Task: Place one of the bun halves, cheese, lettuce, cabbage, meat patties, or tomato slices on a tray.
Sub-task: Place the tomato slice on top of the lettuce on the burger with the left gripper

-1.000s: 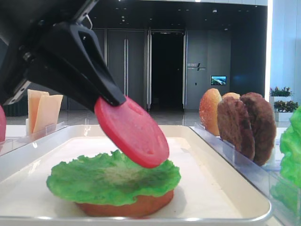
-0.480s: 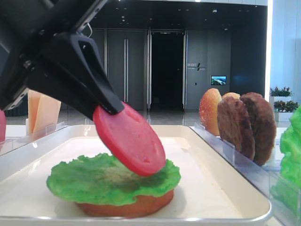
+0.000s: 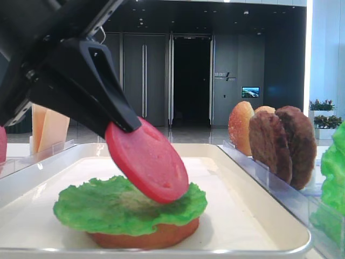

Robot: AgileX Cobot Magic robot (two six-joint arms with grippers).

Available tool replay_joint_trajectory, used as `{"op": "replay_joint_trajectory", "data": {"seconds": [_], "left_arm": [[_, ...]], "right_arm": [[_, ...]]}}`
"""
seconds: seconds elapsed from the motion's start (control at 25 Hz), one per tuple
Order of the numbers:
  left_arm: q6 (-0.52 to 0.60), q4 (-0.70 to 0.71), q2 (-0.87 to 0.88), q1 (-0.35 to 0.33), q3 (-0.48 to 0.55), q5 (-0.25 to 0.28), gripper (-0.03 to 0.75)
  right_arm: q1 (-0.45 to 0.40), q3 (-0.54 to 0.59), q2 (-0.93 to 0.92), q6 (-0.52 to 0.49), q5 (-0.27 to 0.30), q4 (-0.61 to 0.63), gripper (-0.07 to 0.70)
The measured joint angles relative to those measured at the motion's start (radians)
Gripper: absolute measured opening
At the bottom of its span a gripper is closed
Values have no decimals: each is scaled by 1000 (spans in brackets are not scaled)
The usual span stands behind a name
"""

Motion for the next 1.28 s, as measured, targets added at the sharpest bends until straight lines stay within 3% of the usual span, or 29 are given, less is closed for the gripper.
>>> {"op": "replay_joint_trajectory", "data": {"seconds": [0.88,0.96,1.28], "left_arm": [[0,11,0,0,0,-23,69],[-6,25,0,0,0,-23,107],[-150,182,-16,0,-3,-23,407]], "right_arm": [[0,0,0,0,0,0,433],[0,0,0,0,0,0,433],[0,0,0,0,0,0,433]]}}
